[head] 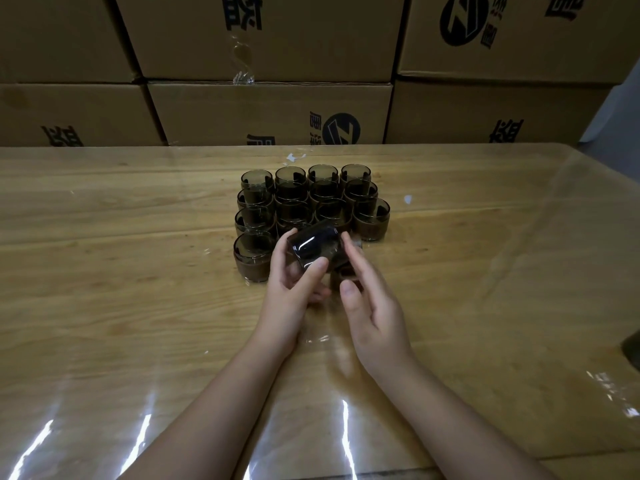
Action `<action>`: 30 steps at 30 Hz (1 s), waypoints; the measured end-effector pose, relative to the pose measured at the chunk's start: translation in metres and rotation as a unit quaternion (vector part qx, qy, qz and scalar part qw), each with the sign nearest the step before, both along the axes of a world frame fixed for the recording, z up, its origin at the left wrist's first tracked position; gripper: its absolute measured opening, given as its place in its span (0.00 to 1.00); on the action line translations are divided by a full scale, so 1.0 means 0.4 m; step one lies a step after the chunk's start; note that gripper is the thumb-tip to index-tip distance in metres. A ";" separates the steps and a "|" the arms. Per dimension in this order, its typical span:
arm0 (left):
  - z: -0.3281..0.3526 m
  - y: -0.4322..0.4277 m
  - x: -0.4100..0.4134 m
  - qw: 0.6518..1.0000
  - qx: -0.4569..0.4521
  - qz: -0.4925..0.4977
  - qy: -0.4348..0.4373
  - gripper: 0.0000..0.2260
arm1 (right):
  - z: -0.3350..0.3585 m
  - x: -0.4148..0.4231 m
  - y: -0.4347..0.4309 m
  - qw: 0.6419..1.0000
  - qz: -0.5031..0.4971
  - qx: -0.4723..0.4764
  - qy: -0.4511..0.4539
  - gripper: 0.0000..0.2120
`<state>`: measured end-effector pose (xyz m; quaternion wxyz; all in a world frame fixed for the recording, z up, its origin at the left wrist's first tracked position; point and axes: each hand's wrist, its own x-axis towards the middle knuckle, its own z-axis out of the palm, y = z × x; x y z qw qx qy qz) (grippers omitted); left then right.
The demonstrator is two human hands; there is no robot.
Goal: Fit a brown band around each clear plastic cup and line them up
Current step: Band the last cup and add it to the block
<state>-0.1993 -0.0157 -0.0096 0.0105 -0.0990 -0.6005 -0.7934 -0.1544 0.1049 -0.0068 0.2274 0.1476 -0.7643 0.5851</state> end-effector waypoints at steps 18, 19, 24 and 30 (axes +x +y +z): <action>-0.003 -0.016 -0.005 0.997 0.039 -0.061 -0.016 0.23 | -0.003 -0.015 0.011 0.997 0.017 -0.015 -0.076 0.25; 0.000 -0.016 -0.005 0.998 0.044 -0.048 -0.017 0.24 | -0.004 -0.014 0.010 0.997 0.020 -0.012 -0.076 0.25; 0.005 -0.013 -0.005 0.999 0.032 0.020 -0.012 0.32 | -0.003 -0.004 0.005 0.997 0.033 -0.003 -0.065 0.24; -0.007 -0.003 -0.008 0.999 -0.002 0.035 0.024 0.27 | 0.007 0.003 0.005 1.000 0.018 0.007 -0.004 0.22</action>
